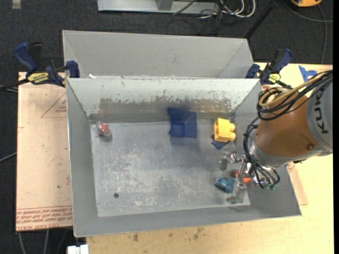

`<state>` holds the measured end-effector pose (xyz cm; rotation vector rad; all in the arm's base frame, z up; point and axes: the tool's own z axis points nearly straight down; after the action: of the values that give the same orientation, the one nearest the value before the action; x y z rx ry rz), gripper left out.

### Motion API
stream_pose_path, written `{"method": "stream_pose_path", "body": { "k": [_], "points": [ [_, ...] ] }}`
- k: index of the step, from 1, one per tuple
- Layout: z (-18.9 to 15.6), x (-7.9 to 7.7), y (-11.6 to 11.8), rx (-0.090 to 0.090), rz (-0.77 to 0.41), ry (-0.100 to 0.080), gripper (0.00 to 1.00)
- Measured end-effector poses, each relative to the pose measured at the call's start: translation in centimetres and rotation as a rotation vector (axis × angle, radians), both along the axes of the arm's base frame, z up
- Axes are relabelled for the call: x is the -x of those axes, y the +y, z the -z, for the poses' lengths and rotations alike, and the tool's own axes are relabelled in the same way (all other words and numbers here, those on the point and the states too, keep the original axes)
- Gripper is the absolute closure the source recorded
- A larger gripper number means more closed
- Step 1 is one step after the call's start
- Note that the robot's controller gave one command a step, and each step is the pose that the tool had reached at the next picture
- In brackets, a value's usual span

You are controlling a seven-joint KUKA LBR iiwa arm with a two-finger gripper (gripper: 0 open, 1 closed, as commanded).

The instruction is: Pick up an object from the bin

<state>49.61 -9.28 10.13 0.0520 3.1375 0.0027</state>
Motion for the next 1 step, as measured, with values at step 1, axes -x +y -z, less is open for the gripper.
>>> {"method": "stream_pose_path", "body": {
  "k": [1],
  "points": [
    [-0.16,-2.1,-1.9,0.002,0.004,-0.001,0.0]
  ]
}}
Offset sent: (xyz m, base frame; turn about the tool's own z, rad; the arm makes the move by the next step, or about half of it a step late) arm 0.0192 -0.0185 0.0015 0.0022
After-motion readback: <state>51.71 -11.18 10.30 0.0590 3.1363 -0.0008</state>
